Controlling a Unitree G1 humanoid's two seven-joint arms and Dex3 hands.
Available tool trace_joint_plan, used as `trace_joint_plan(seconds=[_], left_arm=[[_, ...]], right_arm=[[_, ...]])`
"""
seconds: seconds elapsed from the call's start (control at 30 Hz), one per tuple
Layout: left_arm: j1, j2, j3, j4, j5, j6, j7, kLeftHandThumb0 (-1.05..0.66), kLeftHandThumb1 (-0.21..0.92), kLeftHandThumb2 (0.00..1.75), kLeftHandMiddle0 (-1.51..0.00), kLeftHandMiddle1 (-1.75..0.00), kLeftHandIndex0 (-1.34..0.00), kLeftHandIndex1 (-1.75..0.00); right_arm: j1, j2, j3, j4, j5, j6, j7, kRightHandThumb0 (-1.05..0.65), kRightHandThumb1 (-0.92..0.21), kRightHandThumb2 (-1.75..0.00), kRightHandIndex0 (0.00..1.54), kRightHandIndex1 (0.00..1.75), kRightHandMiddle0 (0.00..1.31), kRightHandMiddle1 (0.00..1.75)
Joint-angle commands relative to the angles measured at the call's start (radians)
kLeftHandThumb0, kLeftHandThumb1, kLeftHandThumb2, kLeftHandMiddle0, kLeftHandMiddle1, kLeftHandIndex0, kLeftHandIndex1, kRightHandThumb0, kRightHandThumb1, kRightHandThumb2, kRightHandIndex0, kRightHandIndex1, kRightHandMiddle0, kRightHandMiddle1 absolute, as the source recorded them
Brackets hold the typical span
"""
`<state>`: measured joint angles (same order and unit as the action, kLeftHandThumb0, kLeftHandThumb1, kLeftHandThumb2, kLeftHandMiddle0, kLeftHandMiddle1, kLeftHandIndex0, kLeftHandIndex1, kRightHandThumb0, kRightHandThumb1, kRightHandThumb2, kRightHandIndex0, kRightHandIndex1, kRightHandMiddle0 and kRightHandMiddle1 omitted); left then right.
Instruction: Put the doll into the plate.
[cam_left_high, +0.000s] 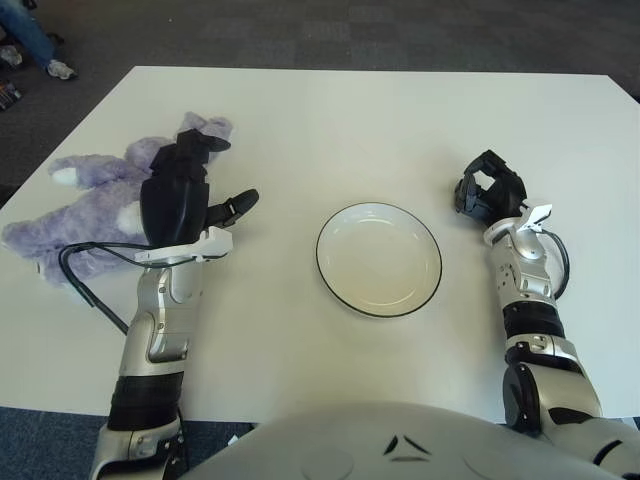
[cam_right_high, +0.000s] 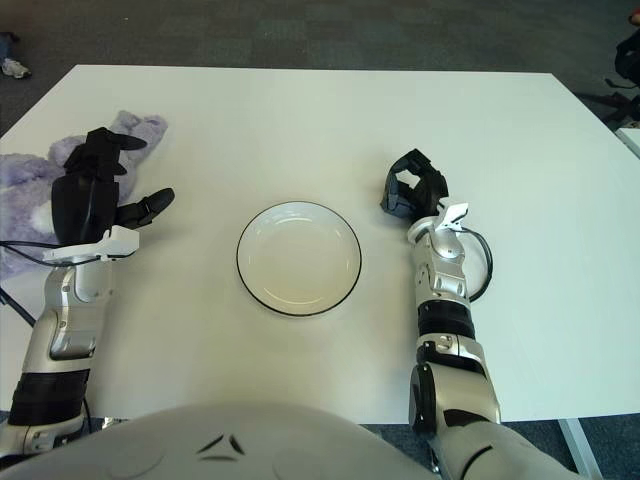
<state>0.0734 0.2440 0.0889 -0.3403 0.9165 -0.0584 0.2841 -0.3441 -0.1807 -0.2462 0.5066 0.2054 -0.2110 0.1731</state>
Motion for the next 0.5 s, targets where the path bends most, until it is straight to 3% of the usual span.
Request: trace_joint_plan(seconds=[0.0, 0.13, 0.33, 0.47], left_arm=[[0.027, 0.013, -0.006, -0.051, 0.089, 0.076, -0.033, -0.64, 0.6, 0.74, -0.03, -1.08, 0.0, -0.89], [0.064, 0.032, -0.003, -0.117, 0.201, 0.144, -0.087, -0.64, 0.52, 0.76, -0.01, -0.98, 0.0, -0.75], [0.148, 0.034, 0.011, -0.296, 0.251, 0.176, -0.186, -0.63, 0.46, 0.79, 0.0, -0.88, 0.0, -0.66], [0.163, 0.027, 0.016, -0.369, 0.27, 0.196, -0.252, -0.6, 0.41, 0.83, 0.0, -0.85, 0.0, -0.65]], right_arm=[[0.002, 0.001, 0.003, 0.03, 0.001, 0.028, 0.001, -0.47, -0.35, -1.27, 1.16, 1.75, 0.59, 1.75], [-0.001, -0.001, 0.005, 0.032, -0.002, 0.032, -0.001, -0.47, -0.35, -1.27, 1.16, 1.75, 0.58, 1.75], [0.0, -0.005, 0.006, 0.031, -0.002, 0.034, 0.0, -0.47, -0.35, -1.27, 1.16, 1.75, 0.58, 1.75], [-0.001, -0.006, 0.007, 0.032, -0.005, 0.036, -0.005, -0.47, -0.35, -1.28, 1.16, 1.75, 0.59, 1.75]])
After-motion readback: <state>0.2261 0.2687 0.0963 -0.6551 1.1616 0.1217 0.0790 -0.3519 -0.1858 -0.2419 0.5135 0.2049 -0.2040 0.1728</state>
